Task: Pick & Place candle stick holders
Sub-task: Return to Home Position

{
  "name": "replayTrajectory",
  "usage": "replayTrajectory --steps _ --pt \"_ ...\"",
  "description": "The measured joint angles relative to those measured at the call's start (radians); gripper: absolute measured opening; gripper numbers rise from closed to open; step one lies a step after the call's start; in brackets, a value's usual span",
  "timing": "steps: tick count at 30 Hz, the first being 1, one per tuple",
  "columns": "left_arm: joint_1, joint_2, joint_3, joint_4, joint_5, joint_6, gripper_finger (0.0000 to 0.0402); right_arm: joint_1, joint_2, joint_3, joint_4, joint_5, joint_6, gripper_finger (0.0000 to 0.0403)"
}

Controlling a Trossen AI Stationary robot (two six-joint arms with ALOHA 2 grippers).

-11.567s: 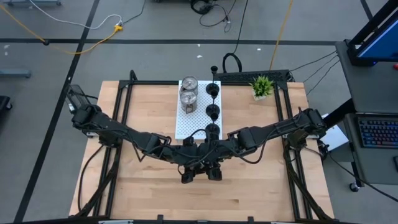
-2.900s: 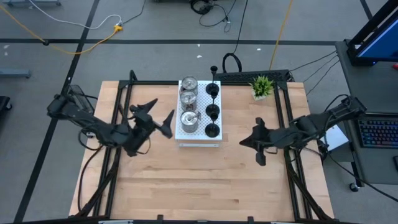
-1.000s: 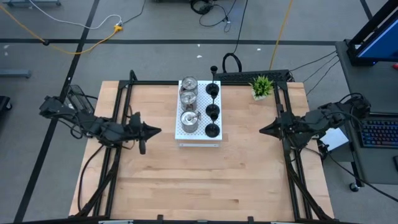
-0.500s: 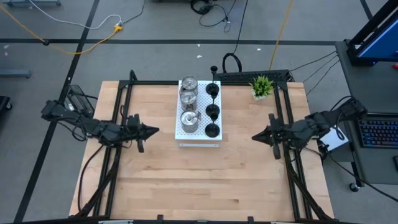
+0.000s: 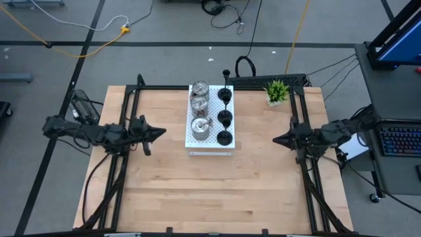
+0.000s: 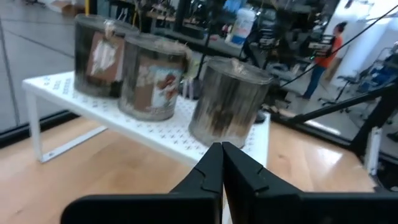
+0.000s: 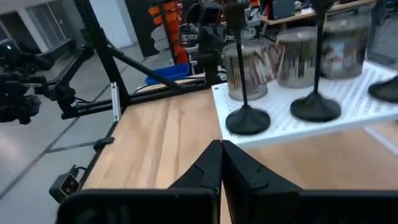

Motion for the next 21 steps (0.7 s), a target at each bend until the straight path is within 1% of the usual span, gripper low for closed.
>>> replayTrajectory --steps 4,7,10,11,15,18,21 --pt "0.029 0.002 -0.027 0.011 0.02 -0.028 0.0008 0.0 -0.038 -0.102 0.057 0.0 0.043 0.0" --pt "0.043 0.003 -0.093 0.111 0.03 -0.046 0.0003 0.0 -0.058 -0.18 0.117 0.002 0.062 0.0" --pt "0.059 0.002 -0.17 0.227 0.032 -0.054 0.0009 0.0 -0.089 -0.245 0.171 0.003 0.065 0.0" --pt "0.065 0.002 -0.181 0.224 0.032 -0.062 0.0009 0.0 -0.102 -0.261 0.177 0.003 0.071 0.0" --pt "0.097 0.0 -0.177 0.216 0.055 -0.05 0.0004 0.0 -0.176 -0.285 0.163 0.001 0.079 0.0" --pt "0.119 0.001 -0.177 0.216 0.081 -0.025 0.001 0.0 -0.234 -0.286 0.145 0.0 0.046 0.0" --pt "0.134 0.001 -0.177 0.215 0.114 0.0 0.0004 0.0 -0.276 -0.286 0.12 0.001 0.022 0.0"
